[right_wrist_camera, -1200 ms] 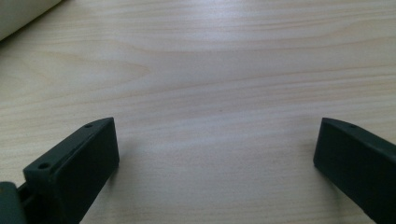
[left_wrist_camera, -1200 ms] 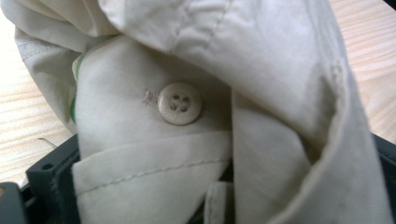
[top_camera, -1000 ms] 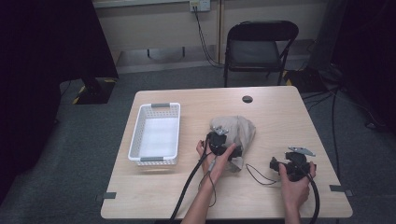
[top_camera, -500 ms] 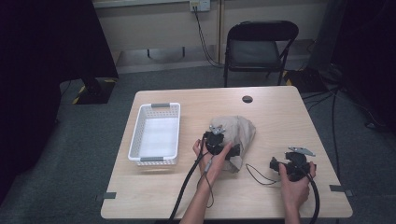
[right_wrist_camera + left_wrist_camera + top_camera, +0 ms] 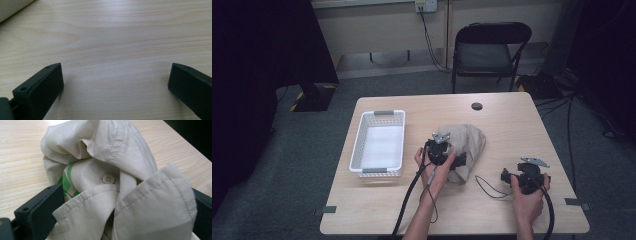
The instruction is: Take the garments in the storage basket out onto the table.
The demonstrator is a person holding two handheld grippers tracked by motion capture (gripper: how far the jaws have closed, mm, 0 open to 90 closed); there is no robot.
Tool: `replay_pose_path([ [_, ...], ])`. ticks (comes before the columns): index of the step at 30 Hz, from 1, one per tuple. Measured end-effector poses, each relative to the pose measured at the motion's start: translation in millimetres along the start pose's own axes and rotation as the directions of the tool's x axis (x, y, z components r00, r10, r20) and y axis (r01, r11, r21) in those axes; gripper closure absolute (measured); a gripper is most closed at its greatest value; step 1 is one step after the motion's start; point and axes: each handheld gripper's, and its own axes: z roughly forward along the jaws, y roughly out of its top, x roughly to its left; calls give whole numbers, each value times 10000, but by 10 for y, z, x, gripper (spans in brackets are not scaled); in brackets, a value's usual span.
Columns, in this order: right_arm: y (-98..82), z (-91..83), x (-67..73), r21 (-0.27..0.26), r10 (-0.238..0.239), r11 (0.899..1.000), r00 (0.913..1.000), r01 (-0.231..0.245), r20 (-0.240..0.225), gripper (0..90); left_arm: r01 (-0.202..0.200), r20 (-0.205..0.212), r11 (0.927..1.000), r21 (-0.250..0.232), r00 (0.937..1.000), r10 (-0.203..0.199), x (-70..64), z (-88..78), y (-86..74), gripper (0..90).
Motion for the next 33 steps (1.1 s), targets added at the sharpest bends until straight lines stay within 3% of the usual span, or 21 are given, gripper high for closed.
replay_pose_path([
  [33,0,0,0,0,1,10000,10000,-1,0,0,-155,22,9950,-990,9999,158,-68,-451,-137,3],
])
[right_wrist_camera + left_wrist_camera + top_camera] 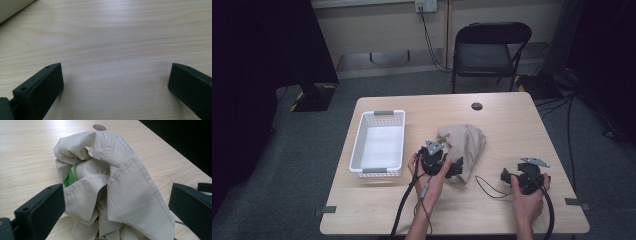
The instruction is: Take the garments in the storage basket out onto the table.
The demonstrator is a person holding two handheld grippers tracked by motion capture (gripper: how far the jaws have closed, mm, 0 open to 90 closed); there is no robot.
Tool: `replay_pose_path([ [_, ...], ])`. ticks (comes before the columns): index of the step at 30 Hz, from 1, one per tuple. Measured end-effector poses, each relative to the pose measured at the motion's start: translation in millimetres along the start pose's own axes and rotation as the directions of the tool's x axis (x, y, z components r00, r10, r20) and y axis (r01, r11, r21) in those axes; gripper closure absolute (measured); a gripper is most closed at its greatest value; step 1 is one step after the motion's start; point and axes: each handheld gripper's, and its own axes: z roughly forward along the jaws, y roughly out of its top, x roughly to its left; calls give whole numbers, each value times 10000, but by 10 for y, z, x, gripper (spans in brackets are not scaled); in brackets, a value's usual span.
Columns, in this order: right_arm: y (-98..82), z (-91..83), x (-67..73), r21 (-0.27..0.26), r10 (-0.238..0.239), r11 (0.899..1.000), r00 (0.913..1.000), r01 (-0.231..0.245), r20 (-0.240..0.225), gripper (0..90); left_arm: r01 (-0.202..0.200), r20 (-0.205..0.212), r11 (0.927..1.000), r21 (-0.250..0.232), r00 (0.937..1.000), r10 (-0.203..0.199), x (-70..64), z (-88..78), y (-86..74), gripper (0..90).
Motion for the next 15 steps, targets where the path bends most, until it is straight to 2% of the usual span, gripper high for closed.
replay_pose_path([
  [15,0,0,0,2,-1,10000,10000,1,0,0,-150,-111,9996,-222,9998,148,-47,-193,-71,4],
])
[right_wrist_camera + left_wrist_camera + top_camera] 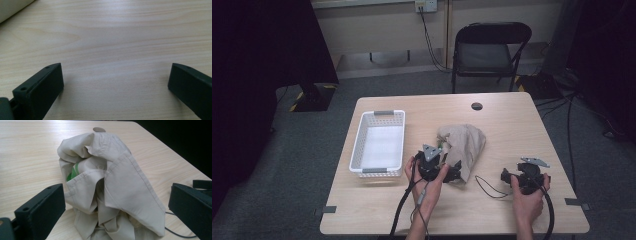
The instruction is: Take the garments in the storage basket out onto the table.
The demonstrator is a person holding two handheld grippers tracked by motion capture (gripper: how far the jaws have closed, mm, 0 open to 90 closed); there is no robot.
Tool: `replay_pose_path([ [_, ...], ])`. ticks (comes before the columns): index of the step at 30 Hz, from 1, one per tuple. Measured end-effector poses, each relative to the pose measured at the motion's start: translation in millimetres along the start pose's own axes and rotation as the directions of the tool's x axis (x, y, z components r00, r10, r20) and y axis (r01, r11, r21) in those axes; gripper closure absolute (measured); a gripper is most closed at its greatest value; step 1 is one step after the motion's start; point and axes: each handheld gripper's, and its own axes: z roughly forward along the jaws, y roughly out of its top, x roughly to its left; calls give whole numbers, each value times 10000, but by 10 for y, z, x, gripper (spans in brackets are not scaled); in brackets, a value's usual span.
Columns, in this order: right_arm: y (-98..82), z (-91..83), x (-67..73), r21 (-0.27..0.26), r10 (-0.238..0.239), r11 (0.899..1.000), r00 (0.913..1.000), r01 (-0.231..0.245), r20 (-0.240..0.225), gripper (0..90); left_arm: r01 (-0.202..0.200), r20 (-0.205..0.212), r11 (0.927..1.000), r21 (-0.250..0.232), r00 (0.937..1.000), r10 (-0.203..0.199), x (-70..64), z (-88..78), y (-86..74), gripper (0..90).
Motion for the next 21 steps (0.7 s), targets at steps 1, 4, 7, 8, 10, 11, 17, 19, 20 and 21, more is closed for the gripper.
replay_pose_path([
  [1,0,0,0,8,0,10000,10000,0,-1,0,7,-8,10000,-16,10000,-7,-3,-14,-3,4],
  [4,0,0,0,1,1,10000,10000,-1,-1,0,-39,-52,10000,-39,10000,38,-8,-42,-22,4],
  [7,0,0,0,0,1,10000,10000,-1,-1,0,-10,-80,10000,-23,10000,10,-8,-68,-61,5],
  [8,0,0,0,1,1,10000,10000,-1,0,0,-39,-141,10000,-30,9999,39,-11,-80,-77,5],
  [10,0,-1,0,9,1,10000,10000,-1,0,0,-36,-210,10000,-53,9998,35,-15,-99,-95,5],
  [11,0,0,0,0,1,10000,10000,-1,0,0,-32,-241,10000,-34,9997,31,-15,-110,-102,5],
  [17,0,0,0,-1,-1,10000,10000,1,0,0,21,-362,9999,-165,9993,-27,1,-234,-129,5],
  [19,0,0,0,-1,0,10000,10000,0,-1,0,59,-341,9998,-213,9994,-67,4,-275,-136,5],
  [20,0,0,0,-2,-2,10000,10000,2,0,0,47,-371,9997,-247,9993,-56,5,-295,-143,3],
  [21,0,0,0,-1,-1,10000,10000,1,2,0,43,-426,9996,-274,9991,-54,8,-312,-154,3],
])
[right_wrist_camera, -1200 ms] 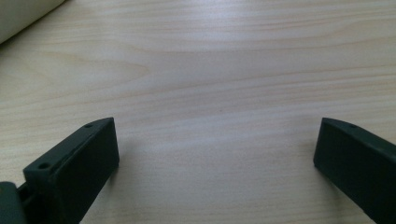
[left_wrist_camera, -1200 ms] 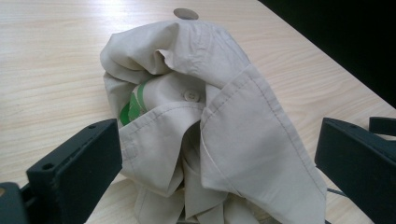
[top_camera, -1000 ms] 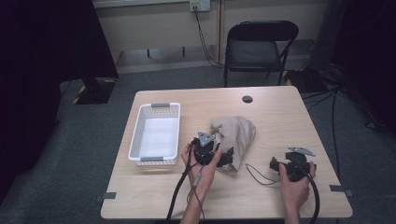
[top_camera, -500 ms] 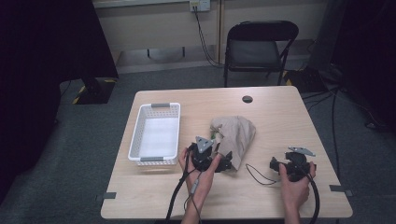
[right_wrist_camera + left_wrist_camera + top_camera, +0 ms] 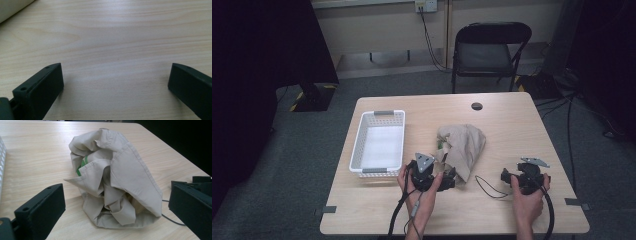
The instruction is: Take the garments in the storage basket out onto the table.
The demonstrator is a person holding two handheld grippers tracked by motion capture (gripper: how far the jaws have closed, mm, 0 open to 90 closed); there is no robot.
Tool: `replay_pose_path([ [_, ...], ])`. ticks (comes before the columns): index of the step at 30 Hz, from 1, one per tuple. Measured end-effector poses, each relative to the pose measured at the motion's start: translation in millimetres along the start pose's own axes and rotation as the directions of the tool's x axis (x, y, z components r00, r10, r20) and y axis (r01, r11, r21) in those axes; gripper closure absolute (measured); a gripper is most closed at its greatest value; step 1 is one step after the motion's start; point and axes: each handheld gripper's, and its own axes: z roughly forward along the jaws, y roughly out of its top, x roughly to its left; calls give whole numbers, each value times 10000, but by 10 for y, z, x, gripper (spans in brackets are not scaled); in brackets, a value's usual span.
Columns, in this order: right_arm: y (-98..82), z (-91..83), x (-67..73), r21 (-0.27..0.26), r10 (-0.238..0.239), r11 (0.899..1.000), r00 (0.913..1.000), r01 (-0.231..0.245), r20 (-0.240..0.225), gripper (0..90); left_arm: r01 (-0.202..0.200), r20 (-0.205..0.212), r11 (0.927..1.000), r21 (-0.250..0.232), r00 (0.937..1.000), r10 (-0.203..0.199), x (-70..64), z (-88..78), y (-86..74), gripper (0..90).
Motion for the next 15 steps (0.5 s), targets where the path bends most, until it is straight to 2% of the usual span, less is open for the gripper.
replay_pose_path([
  [12,0,0,0,2,3,10000,10000,-3,-2,0,345,-211,9985,-422,9992,-354,65,-182,-102,3],
  [15,0,0,0,0,1,10000,10000,-1,-1,0,323,-484,9985,-450,9982,-345,93,-222,-122,3],
])
